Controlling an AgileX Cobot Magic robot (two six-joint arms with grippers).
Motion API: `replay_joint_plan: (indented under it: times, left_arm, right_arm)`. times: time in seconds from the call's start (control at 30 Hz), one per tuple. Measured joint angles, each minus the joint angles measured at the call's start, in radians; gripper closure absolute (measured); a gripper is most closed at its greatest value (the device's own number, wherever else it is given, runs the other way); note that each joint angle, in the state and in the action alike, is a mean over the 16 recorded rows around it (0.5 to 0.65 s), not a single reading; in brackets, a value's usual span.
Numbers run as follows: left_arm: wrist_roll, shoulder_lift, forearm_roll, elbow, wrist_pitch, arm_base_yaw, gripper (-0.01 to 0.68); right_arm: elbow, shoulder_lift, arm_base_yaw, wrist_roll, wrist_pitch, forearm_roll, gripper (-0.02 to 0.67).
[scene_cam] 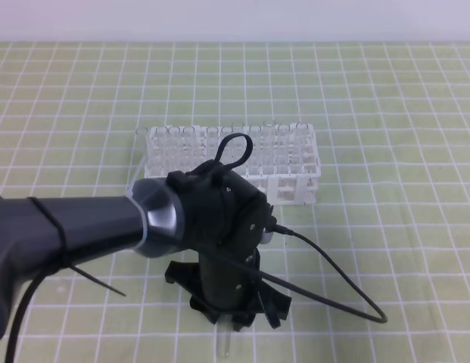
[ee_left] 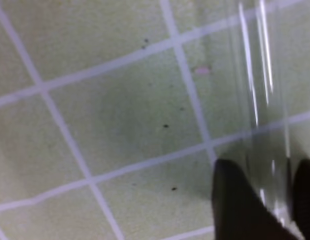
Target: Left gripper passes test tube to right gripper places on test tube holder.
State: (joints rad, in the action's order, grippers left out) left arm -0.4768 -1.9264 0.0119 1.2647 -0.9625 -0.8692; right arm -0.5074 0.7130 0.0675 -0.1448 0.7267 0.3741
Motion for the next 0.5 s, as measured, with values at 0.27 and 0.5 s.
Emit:
replay_joint_plan:
  times: [0.27, 0.5]
  left_arm:
    - [0.032, -0.001, 0.019, 0.000, -0.030, 0.000, 0.560]
    - [0.088, 0.018, 0.031, -0.001, -0.053, 0.000, 0.586]
  right_arm:
    - [0.000, 0.000, 0.000, -0.001, 0.000, 0.000, 0.671]
    - [0.000, 0.000, 0.000, -0.001, 0.002, 0.000, 0.671]
